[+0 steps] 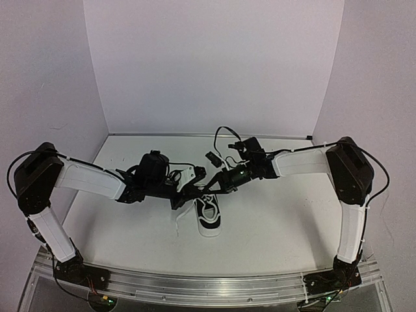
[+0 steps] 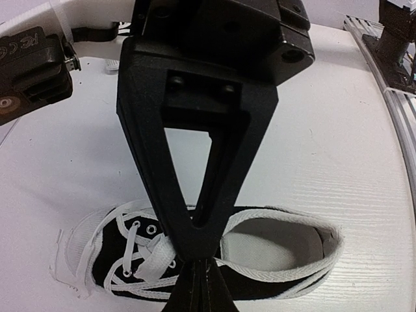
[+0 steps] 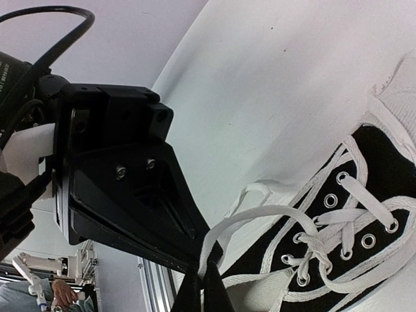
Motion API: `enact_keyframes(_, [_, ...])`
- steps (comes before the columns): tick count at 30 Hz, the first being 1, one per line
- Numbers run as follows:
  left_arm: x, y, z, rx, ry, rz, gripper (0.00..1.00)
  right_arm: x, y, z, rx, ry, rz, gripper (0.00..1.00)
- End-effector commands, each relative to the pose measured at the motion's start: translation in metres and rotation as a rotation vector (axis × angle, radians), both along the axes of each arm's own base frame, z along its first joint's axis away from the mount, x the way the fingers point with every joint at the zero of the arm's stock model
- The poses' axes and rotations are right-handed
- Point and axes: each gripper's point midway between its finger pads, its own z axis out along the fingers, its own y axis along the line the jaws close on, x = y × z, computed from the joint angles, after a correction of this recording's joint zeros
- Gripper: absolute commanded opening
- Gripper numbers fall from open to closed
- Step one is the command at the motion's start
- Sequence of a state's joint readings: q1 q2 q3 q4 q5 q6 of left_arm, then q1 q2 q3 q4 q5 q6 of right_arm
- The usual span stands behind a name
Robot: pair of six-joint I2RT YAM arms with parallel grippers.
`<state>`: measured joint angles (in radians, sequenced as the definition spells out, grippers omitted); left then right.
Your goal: Tie the shoes
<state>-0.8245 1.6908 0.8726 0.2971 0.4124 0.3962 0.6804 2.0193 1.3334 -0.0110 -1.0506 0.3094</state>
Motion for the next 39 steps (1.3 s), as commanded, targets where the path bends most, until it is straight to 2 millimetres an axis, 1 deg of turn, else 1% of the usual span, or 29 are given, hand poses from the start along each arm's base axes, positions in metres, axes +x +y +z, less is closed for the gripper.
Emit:
enact_keyframes(1, [0.006, -0.004, 0.017, -0.039, -0.017, 0.023, 0.15, -0.005, 0.008, 0.012, 0.045, -0.039, 0.036, 0.00])
enact_keyframes(3, [0.017, 0.009, 0.033, -0.072, 0.027, 0.088, 0.32, -0.004, 0.007, 0.015, 0.044, -0.050, 0.030, 0.00])
enact_keyframes(4, [0.025, 0.017, 0.041, -0.095, 0.060, 0.123, 0.37, -0.004, 0.006, 0.016, 0.042, -0.052, 0.025, 0.00])
enact_keyframes(6, [0.044, 0.038, 0.058, -0.154, 0.121, 0.188, 0.46, -0.004, 0.006, 0.016, 0.039, -0.054, 0.022, 0.00])
enact_keyframes(8, [0.067, 0.054, 0.063, -0.143, 0.127, 0.303, 0.49, -0.004, 0.005, 0.016, 0.038, -0.056, 0.018, 0.00])
enact_keyframes(10, [0.092, 0.070, 0.057, -0.093, 0.152, 0.430, 0.49, -0.004, 0.004, 0.017, 0.035, -0.060, 0.015, 0.00])
enact_keyframes(12, [0.118, 0.086, 0.039, -0.036, 0.215, 0.547, 0.48, -0.005, 0.003, 0.017, 0.032, -0.063, 0.011, 0.00])
enact_keyframes(14, [0.137, 0.095, 0.021, 0.031, 0.274, 0.627, 0.46, -0.006, 0.001, 0.017, 0.028, -0.063, 0.007, 0.00])
enact_keyframes(17, [0.154, 0.093, 0.008, 0.070, 0.289, 0.665, 0.46, -0.007, -0.001, 0.014, 0.015, -0.065, -0.003, 0.00])
enact_keyframes(18, [0.158, 0.092, 0.001, 0.087, 0.297, 0.670, 0.46, -0.007, -0.002, 0.013, 0.011, -0.065, -0.007, 0.00])
enact_keyframes(19, [0.162, 0.090, -0.007, 0.104, 0.306, 0.673, 0.46, -0.008, -0.003, 0.011, 0.007, -0.064, -0.010, 0.00])
enact_keyframes(20, [0.168, 0.086, -0.009, 0.113, 0.310, 0.674, 0.46, -0.008, -0.004, 0.011, 0.004, -0.063, -0.011, 0.00])
enact_keyframes(23, [0.178, 0.080, -0.026, 0.157, 0.337, 0.675, 0.46, -0.009, -0.005, 0.009, -0.001, -0.062, -0.014, 0.00])
enact_keyframes(26, [0.183, 0.072, -0.039, 0.177, 0.353, 0.655, 0.46, -0.009, -0.005, 0.009, -0.003, -0.063, -0.016, 0.00])
enact_keyframes(31, [0.183, 0.058, -0.061, 0.243, 0.336, 0.606, 0.47, -0.008, -0.005, 0.006, -0.007, -0.060, -0.018, 0.00])
enact_keyframes(36, [0.189, 0.049, -0.075, 0.298, 0.315, 0.579, 0.47, -0.008, -0.005, 0.007, -0.006, -0.060, -0.018, 0.00])
enact_keyframes(38, [0.190, 0.044, -0.085, 0.335, 0.308, 0.559, 0.48, -0.008, -0.005, 0.007, -0.007, -0.060, -0.019, 0.00])
enact_keyframes(39, [0.192, 0.041, -0.086, 0.344, 0.301, 0.552, 0.48, -0.008, -0.005, 0.007, -0.007, -0.059, -0.019, 0.00])
